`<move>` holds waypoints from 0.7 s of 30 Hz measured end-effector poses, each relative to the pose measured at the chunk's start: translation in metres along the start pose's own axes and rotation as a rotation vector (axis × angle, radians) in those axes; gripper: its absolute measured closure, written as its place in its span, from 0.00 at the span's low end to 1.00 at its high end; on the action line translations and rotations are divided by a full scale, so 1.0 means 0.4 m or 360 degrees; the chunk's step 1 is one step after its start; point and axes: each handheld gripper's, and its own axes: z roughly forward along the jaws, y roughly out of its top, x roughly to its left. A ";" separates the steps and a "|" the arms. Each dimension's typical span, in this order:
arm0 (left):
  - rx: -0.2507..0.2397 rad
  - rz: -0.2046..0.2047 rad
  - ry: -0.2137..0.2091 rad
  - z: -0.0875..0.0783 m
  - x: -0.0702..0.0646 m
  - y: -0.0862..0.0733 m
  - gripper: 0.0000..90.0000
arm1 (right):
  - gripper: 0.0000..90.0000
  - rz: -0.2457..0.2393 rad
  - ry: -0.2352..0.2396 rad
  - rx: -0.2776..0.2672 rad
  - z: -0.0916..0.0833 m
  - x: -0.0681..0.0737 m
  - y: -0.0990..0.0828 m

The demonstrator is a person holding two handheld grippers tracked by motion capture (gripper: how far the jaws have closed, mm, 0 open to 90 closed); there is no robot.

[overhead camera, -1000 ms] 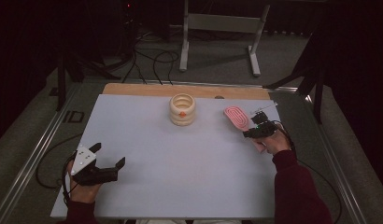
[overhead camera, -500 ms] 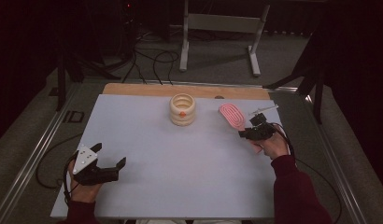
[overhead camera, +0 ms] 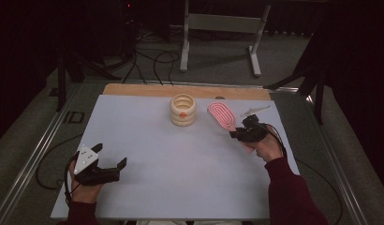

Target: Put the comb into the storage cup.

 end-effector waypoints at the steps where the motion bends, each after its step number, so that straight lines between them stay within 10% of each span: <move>1: 0.0001 -0.0003 0.0000 0.000 0.000 0.000 0.00 | 0.78 -0.0015 0.0006 -0.0018 -0.001 0.014 0.009; 21: 0.0055 -0.0028 -0.0046 0.016 -0.005 0.004 0.00 | 0.78 -0.0237 0.0161 -0.0118 0.020 0.173 0.079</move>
